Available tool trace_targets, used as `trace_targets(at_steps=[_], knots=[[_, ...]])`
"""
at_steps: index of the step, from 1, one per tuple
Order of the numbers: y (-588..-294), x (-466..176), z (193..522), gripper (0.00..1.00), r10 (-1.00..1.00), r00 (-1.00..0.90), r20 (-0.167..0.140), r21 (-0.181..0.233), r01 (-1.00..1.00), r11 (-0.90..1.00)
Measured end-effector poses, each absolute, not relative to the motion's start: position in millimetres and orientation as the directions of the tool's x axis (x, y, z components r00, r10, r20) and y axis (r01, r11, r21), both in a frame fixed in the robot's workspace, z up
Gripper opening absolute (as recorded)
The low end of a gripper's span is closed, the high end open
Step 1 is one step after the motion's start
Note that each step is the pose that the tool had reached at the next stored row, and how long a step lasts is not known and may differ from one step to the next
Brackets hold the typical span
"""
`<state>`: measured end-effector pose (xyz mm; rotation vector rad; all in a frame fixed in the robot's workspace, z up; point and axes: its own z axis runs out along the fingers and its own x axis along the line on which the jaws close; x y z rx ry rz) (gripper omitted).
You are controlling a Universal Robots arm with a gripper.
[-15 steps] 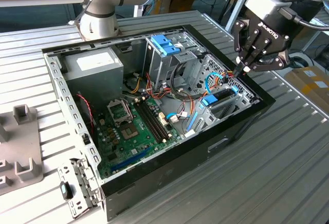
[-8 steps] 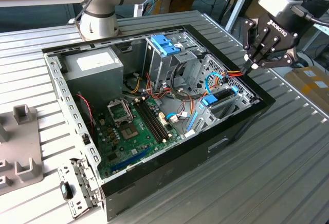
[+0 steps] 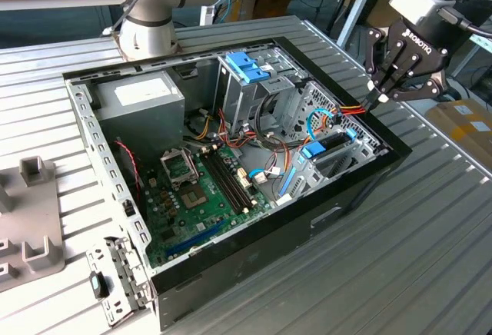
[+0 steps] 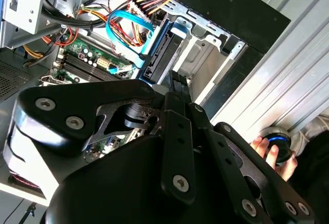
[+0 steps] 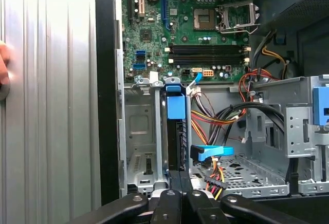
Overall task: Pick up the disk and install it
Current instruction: 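Insert the disk into the insertion slot, then insert the first disk wire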
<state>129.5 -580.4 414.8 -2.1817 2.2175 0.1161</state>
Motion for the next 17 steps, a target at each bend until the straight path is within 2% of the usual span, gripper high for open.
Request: trace_targets(at_steps=[10,12,13,15,17], knots=[[-580.4,129.5,414.8,0.1,-0.997,-0.017,-0.071,0.033,-0.999,0.015],[-580.4,129.5,414.8,0.23,-0.997,-0.017,-0.07,0.033,-0.999,0.015],[-580.4,129.5,414.8,0.23,-0.997,-0.017,-0.07,0.033,-0.999,0.015],[-580.4,129.5,414.8,0.36,-0.997,-0.017,-0.07,0.033,-0.999,0.015],[-580.4,129.5,414.8,0.36,-0.997,-0.017,-0.069,0.033,-0.999,0.015]])
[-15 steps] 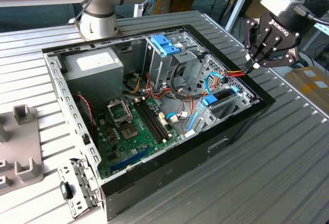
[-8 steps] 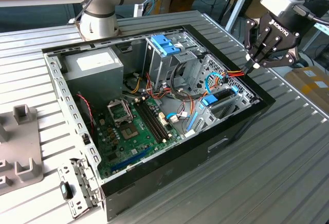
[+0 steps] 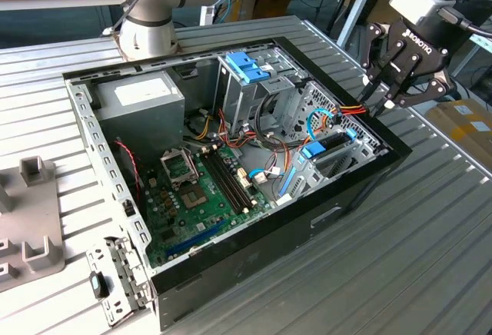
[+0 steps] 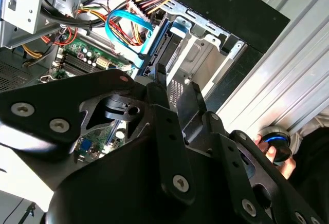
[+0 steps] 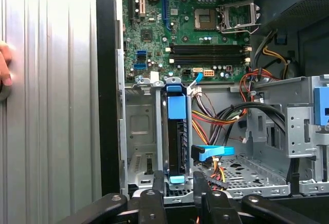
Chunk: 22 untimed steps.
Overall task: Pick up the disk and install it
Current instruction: 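Insert the first disk wire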
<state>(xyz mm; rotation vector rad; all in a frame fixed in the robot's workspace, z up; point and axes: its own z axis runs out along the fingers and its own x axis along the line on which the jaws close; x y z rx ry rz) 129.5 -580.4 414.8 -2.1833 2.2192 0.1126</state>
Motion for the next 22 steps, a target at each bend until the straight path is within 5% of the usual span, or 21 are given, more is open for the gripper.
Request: trace_targets(at_steps=[22], knots=[[-575,159,413,0.36,-0.995,0.073,-0.069,0.033,-0.997,-0.075]])
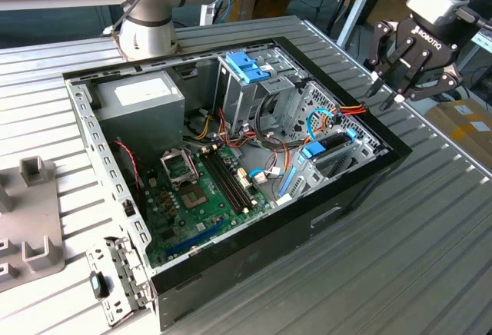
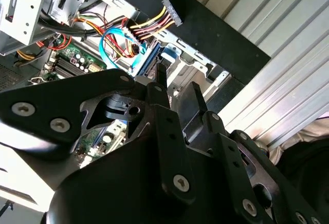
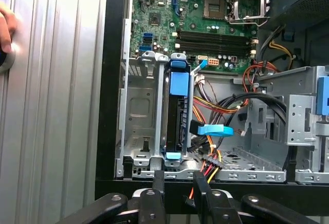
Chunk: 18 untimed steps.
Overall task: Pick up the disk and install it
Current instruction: 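Insert the first disk wire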
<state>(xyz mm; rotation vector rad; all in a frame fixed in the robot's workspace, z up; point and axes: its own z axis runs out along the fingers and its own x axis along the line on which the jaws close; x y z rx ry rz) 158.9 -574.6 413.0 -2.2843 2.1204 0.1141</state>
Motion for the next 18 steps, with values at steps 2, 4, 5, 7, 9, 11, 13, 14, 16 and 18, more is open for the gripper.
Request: trace_targets(at_steps=[2,4,5,7,9,11,13,14,16,18], knots=[[-574.5,159.6,412.8,0.36,-0.995,0.073,-0.069,0.033,-0.997,-0.075],[-574.2,160.3,412.4,0.36,-0.995,0.073,-0.069,0.033,-0.997,-0.075],[-574.0,160.6,412.2,0.36,-0.995,0.073,-0.069,0.033,-0.997,-0.075],[-573.5,160.9,412.1,0.36,-0.995,0.073,-0.069,0.033,-0.997,-0.075],[-573.2,161.2,412.0,0.36,-0.995,0.073,-0.069,0.033,-0.997,-0.075],[-572.7,161.7,411.9,0.36,-0.995,0.073,-0.069,0.033,-0.997,-0.075],[-572.3,162.6,411.8,0.36,-0.995,0.073,-0.069,0.033,-0.997,-0.075],[-572.1,163.1,411.8,0.36,-0.995,0.073,-0.069,0.033,-0.997,-0.075],[-571.7,163.8,411.7,0.36,-0.995,0.073,-0.069,0.033,-0.997,-0.075],[-571.4,164.5,411.7,0.36,-0.995,0.073,-0.069,0.033,-0.997,-0.075]])
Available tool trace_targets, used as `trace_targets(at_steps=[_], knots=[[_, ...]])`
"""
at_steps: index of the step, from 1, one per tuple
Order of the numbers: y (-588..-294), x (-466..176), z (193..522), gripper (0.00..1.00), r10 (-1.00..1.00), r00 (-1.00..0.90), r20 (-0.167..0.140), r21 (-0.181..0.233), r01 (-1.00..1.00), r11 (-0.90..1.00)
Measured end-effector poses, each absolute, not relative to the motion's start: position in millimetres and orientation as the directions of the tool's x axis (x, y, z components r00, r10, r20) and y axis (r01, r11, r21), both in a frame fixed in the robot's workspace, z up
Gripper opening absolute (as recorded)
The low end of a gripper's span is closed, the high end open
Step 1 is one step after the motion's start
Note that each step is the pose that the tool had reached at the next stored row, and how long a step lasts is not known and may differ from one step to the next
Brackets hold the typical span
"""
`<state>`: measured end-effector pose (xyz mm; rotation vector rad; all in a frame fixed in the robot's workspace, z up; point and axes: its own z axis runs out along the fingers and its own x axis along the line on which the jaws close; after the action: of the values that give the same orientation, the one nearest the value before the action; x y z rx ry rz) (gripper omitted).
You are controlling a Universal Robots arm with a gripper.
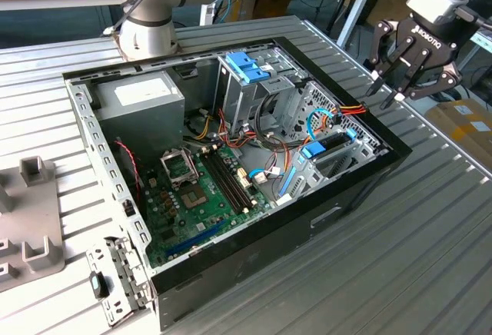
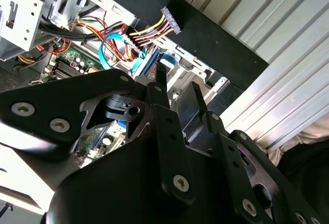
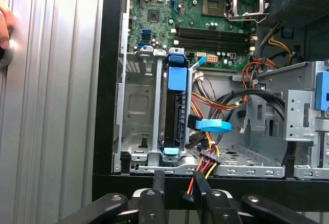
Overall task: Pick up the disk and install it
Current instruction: 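Insert the first disk wire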
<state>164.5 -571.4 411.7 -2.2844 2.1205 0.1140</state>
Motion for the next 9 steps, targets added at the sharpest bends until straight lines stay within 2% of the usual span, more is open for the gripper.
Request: trace_targets(at_steps=[9], knots=[[-571.1,169.0,411.6,0.36,-0.995,0.073,-0.069,0.033,-0.997,-0.075]])
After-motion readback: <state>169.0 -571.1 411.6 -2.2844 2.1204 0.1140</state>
